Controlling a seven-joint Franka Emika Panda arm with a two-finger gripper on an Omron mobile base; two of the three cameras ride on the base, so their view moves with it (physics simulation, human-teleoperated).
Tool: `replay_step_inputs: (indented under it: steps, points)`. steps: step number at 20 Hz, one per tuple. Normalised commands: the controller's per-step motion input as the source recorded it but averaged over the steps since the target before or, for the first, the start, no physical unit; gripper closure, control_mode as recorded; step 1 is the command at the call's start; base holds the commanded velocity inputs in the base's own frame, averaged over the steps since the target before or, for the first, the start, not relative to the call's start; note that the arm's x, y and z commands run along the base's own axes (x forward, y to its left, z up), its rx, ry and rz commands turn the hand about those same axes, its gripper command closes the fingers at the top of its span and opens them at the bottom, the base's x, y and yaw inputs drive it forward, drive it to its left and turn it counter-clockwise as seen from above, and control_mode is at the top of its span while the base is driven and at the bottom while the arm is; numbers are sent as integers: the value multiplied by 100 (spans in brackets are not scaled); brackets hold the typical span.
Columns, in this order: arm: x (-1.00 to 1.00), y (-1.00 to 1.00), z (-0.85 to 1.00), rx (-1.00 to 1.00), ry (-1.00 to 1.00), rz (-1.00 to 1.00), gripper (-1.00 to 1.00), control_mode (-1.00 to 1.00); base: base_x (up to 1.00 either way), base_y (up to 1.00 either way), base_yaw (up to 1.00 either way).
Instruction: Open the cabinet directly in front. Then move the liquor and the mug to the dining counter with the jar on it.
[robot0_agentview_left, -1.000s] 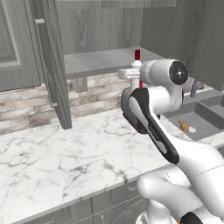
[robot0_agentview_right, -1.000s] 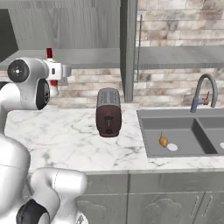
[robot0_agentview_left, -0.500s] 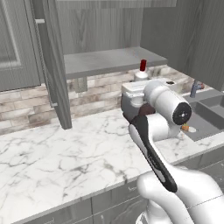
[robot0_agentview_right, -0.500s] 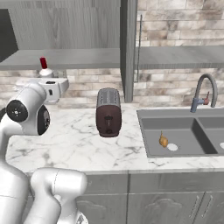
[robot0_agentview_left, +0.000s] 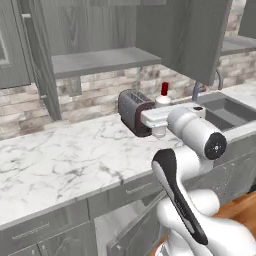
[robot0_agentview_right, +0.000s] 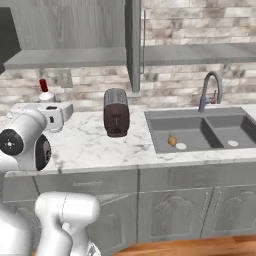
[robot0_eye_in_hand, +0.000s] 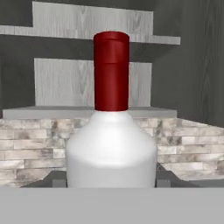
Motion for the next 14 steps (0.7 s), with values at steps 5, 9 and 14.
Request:
replay_step_inputs:
  steps: [5, 9, 14]
  points:
    - [0, 0, 0, 0, 0, 0, 100, 100, -53, 6, -84]
    - [0, 0, 0, 0, 0, 0, 100, 100, 0, 1, -100]
    - [0, 0, 0, 0, 0, 0, 100, 100, 0, 1, -100]
